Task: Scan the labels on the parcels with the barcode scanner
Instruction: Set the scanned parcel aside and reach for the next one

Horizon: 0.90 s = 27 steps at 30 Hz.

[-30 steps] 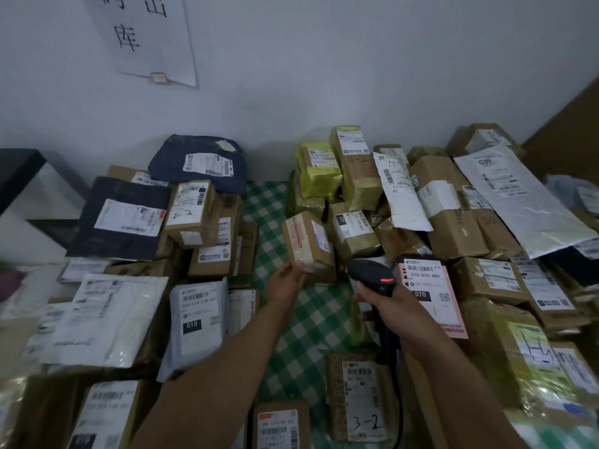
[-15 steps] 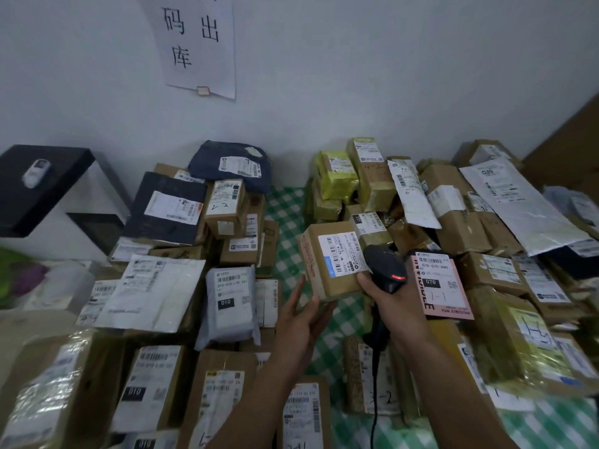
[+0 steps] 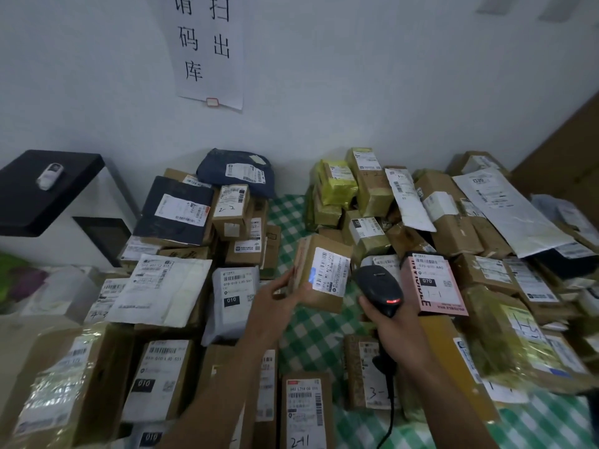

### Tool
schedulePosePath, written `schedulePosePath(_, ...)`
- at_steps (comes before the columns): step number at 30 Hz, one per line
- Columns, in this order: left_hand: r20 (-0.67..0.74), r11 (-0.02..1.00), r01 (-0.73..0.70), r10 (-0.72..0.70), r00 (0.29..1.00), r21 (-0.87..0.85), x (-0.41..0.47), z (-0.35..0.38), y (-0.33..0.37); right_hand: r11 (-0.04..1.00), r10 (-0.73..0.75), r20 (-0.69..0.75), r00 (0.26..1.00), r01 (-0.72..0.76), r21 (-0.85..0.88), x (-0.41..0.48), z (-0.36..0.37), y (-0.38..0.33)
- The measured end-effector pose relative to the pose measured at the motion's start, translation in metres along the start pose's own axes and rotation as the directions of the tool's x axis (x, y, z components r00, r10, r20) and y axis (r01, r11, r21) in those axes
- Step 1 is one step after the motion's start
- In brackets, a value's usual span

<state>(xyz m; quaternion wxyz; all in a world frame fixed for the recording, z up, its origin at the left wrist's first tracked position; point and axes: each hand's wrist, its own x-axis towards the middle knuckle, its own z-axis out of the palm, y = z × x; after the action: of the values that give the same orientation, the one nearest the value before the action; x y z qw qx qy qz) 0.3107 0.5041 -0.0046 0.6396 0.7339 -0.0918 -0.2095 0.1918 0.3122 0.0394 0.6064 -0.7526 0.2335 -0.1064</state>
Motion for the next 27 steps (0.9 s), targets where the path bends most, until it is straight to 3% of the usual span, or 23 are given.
schedulePosePath(4,0.075,0.973,-0.057,0.041,0.996,0.222,0.026,-0.023,0.01,0.996,0.032,0.096,0.995,-0.023,-0.09,-0.004,0.002,-0.003)
schedulePosePath(8,0.1,0.943,-0.054,0.022,0.995,0.329,0.044,-0.033,0.018,0.984,0.051,0.175,0.983,-0.019,-0.178,-0.008,0.004,-0.01)
schedulePosePath(16,0.074,0.951,0.036,-0.062,0.995,0.308,0.058,-0.031,0.016,0.975,0.088,0.243,0.966,-0.034,-0.219,-0.009,0.01,-0.018)
schedulePosePath(27,0.06,0.949,0.05,-0.072,0.996,0.311,0.06,-0.027,0.013,0.972,0.082,0.292,0.953,-0.011,-0.235,-0.007,0.009,-0.021)
